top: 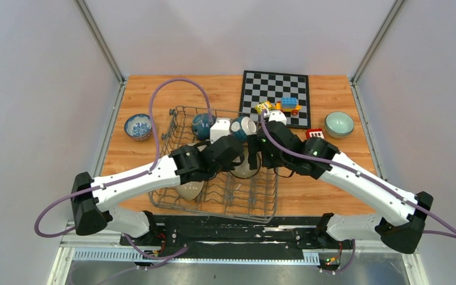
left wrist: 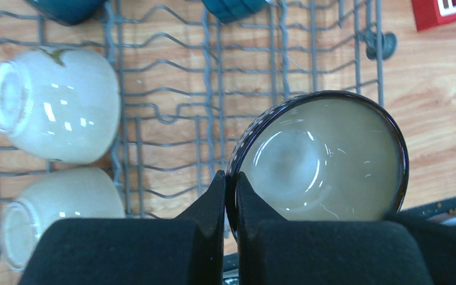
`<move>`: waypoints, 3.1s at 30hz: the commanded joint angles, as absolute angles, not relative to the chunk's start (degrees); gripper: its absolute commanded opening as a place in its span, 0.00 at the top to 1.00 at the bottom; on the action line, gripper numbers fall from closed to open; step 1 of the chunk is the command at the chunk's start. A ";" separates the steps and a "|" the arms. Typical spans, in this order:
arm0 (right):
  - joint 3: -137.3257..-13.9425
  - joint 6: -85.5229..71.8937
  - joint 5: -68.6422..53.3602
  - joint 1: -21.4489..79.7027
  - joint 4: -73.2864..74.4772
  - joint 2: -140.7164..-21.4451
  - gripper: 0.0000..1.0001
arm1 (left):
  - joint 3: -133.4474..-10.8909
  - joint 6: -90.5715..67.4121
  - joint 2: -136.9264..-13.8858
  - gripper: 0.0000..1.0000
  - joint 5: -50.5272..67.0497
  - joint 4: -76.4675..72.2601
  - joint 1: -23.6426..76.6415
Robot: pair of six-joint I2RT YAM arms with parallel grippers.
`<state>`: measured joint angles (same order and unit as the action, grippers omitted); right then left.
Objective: Unload the bowls from the dish rack
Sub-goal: Place the bowl at the center of the board.
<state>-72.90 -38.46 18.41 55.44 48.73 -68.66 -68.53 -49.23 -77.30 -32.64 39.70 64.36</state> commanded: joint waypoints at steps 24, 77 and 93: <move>-49.43 -25.49 6.84 55.55 32.53 -45.03 0.10 | -54.68 -45.18 -53.29 1.00 -18.31 43.33 -13.66; -44.29 -23.69 11.75 55.52 31.55 -38.77 0.11 | -34.67 -42.85 -66.48 0.73 -13.80 19.55 -26.02; -46.56 -22.07 12.22 55.50 32.18 -39.72 0.11 | -42.95 -39.69 -57.05 0.16 -14.73 29.90 -25.51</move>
